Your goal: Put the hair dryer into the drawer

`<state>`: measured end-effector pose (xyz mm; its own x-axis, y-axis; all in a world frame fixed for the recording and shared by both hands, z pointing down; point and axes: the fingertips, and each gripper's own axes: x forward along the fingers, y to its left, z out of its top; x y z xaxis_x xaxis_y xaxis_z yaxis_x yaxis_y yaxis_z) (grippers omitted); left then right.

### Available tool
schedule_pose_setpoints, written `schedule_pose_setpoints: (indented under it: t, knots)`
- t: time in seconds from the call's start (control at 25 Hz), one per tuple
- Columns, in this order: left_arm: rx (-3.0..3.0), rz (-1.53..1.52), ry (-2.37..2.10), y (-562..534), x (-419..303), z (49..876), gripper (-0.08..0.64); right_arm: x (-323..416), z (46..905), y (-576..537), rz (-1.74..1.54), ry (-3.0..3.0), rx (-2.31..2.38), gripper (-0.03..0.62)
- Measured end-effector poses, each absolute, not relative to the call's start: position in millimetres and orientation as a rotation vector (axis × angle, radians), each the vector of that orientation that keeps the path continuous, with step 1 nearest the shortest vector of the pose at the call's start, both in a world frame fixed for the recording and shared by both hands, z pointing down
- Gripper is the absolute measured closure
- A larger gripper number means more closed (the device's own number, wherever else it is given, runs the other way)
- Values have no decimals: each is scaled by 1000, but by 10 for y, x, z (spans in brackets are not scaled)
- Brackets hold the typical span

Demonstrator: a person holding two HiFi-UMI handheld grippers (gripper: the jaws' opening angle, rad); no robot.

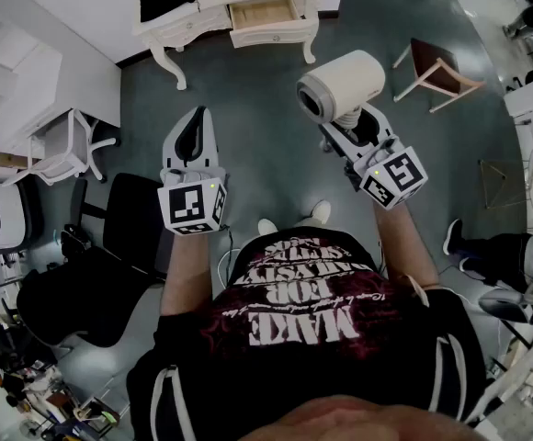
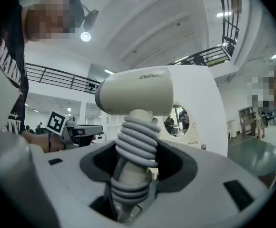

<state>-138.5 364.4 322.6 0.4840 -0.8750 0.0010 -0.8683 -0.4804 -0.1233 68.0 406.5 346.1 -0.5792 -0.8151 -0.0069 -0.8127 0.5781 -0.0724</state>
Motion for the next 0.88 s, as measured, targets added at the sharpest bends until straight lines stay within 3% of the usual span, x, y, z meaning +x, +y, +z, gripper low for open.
schedule_pose_setpoints:
  t: [0.88]
  knots:
    - [-2610,-47,1555,3794,-2184,3193,555,19,3370,4009,-30,2767,-1492,359]
